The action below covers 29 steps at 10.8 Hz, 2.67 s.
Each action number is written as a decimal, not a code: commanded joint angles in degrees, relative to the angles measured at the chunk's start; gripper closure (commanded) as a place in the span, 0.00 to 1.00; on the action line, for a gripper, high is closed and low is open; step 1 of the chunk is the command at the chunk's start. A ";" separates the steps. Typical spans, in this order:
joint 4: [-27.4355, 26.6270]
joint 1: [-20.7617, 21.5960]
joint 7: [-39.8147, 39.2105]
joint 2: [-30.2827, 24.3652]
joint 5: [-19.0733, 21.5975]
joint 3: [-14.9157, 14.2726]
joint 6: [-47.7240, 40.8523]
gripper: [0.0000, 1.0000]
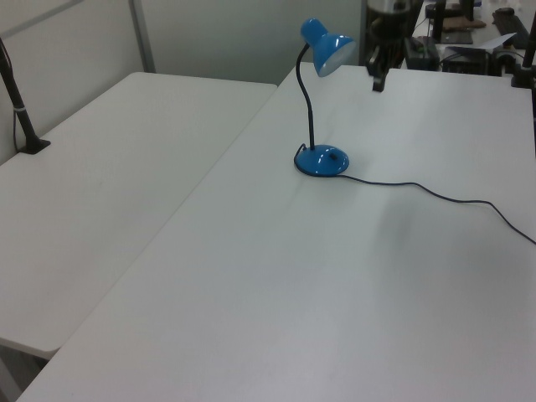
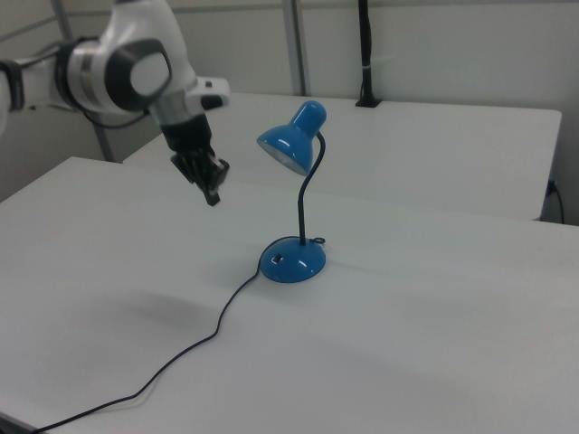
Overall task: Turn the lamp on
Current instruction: 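Move the gripper down to the switch on the blue lamp base, then press down on the lamp base switch with the gripper fingers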
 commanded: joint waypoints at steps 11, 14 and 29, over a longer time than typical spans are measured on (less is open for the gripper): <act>-14.90 -4.40 13.90 12.55 -16.82 -0.24 42.71 1.00; -13.50 -4.59 15.47 14.05 -16.91 -0.16 45.73 1.00; -9.54 -4.15 15.57 20.82 -20.51 -0.16 51.18 1.00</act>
